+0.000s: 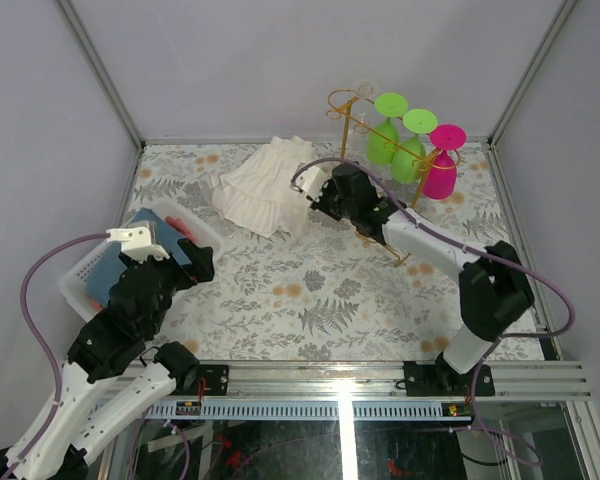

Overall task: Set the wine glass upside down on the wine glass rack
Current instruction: Pick up the wine glass at the center of the board.

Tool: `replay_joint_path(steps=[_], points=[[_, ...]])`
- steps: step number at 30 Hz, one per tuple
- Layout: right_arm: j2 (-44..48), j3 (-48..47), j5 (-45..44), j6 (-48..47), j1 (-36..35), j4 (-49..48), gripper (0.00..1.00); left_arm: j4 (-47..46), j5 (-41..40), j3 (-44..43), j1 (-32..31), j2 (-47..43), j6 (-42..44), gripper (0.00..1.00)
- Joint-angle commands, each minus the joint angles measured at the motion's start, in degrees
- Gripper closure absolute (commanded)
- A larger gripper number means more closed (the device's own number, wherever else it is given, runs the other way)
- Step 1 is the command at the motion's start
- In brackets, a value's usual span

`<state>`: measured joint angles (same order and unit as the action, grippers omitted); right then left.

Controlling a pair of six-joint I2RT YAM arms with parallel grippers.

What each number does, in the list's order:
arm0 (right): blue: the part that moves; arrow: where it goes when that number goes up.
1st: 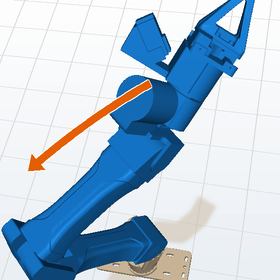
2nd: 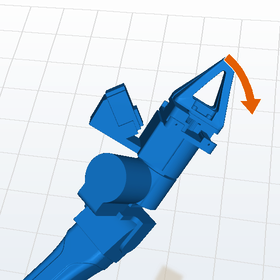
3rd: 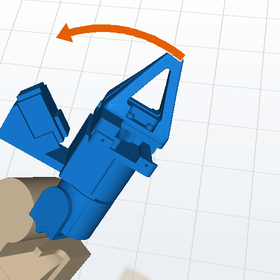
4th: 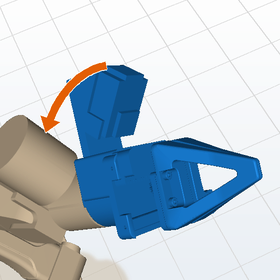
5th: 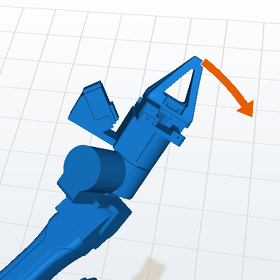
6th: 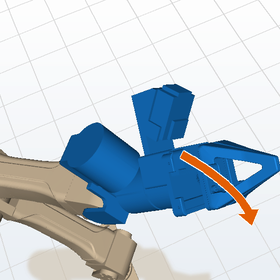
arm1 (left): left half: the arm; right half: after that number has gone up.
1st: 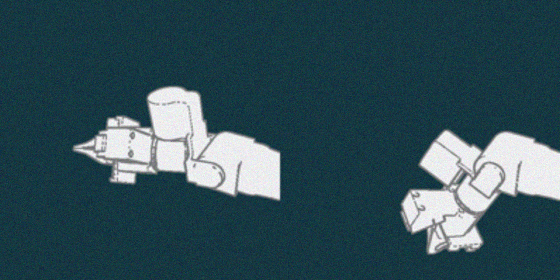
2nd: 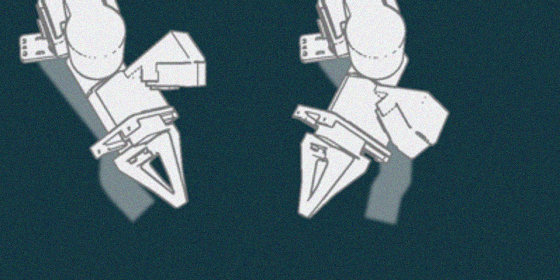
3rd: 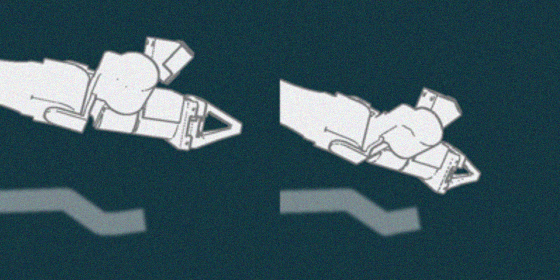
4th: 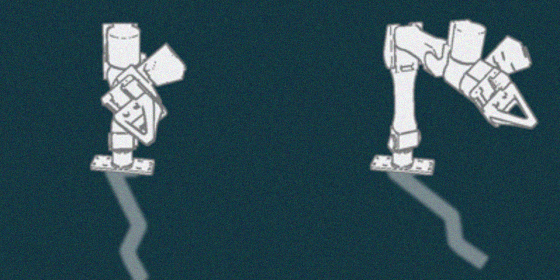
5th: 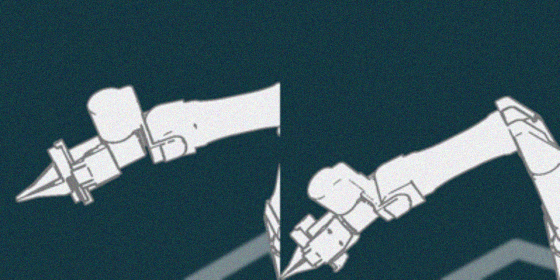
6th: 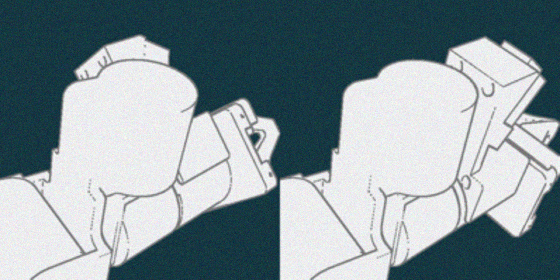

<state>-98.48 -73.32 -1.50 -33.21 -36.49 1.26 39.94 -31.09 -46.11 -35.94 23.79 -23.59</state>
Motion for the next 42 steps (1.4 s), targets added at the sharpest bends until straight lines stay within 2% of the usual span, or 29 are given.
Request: replay_joint_path(steps=[1,6,10,16,22,25,28,30,33,36,42], points=[[9.81,4.28,14.77,11.47,-1.99,-4.59,1.00,-2.27,-0.85,0.20,0.22,-1.36,0.22,0.00],[17.25,14.65,23.19,25.93,-2.01,-21.09,1.00,-3.42,1.30,-1.42,0.26,0.00,1.28,0.00],[20.12,19.91,23.77,31.97,-2.01,-31.37,1.00,-6.22,4.74,-2.68,0.24,1.64,3.69,0.00],[25.18,29.12,15.57,33.28,-2.01,-42.83,1.00,-10.40,4.98,-3.88,0.26,5.08,7.21,0.00],[34.12,40.32,3.89,30.52,-2.01,-52.44,1.00,-16.86,9.22,-2.77,0.26,8.70,7.51,0.00],[37.29,46.72,-2.89,29.33,-2.00,-60.93,1.00,-20.35,10.45,-1.45,0.26,10.55,7.95,0.00],[37.74,50.34,-5.32,26.73,-1.80,-68.41,1.00,-23.37,10.48,-0.58,0.25,12.35,9.20,0.00],[37.51,51.00,-3.56,27.19,-0.42,-70.78,1.00,-25.21,10.18,-0.25,0.25,13.71,10.28,0.00],[37.24,52.84,2.05,35.34,5.87,-75.84,1.00,-27.12,9.23,0.10,0.26,15.62,11.63,0.00],[37.35,56.15,6.41,37.85,9.68,-81.97,1.00,-27.08,8.33,0.04,0.26,16.76,12.40,0.00],[42.82,57.05,14.91,38.91,14.68,-79.77,1.00,-27.02,6.74,0.60,0.26,17.22,13.36,0.00]])
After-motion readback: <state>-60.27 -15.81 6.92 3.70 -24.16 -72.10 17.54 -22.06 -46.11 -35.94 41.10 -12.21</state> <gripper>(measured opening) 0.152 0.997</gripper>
